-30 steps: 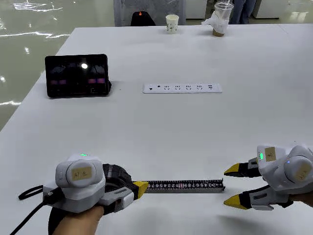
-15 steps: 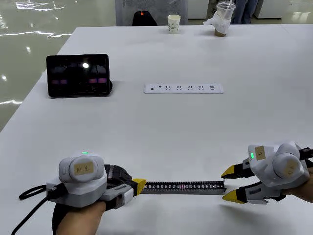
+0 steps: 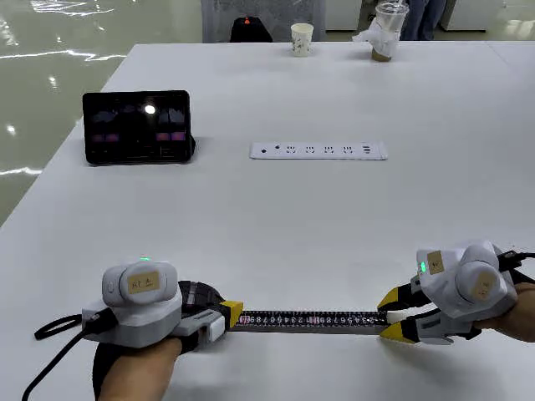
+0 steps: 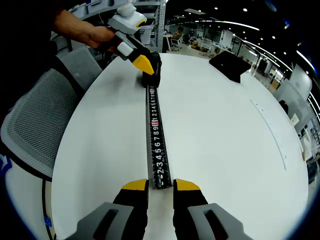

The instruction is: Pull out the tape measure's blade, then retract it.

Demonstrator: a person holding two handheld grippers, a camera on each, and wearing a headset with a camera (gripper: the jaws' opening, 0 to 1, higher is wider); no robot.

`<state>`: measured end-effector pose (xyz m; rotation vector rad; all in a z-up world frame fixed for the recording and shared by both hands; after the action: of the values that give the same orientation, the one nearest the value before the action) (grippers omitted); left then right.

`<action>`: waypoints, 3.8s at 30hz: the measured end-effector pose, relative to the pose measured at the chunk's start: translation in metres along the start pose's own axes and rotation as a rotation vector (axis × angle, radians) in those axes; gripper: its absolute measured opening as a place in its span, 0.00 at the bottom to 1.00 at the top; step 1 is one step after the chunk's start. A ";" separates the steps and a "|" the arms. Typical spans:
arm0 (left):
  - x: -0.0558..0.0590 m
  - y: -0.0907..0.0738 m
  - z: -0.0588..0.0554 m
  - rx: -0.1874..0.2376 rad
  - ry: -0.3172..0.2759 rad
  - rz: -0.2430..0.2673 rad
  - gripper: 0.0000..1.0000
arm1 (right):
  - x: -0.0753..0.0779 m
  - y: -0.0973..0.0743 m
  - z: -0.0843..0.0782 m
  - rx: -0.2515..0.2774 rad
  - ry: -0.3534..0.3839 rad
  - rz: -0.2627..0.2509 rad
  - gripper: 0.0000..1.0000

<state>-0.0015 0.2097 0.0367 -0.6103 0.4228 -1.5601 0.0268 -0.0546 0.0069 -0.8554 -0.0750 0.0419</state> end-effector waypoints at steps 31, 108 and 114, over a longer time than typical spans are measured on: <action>-0.008 0.011 -0.008 -0.021 -0.019 0.064 0.65 | 0.004 0.002 -0.004 -0.026 -0.026 -0.002 0.11; -0.010 0.010 -0.010 -0.076 -0.024 0.047 0.61 | -0.003 0.028 0.029 0.012 -0.025 0.024 0.11; -0.010 0.010 -0.010 -0.078 -0.026 0.044 0.61 | -0.003 0.031 0.032 0.013 -0.025 0.025 0.11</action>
<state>0.0007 0.2181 0.0211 -0.6763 0.4764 -1.4977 0.0213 -0.0104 0.0038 -0.8428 -0.0872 0.0760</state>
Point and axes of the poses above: the centre of the closed fingertips' face, and the gripper's own axes: y roughly forward along the fingers, x roughly to its right, z roughly out of its top, the point moved 2 cm from there along -y, roughly backward along the fingers, and after that the axes turned 6 degrees about x, right-handed, at the moved point
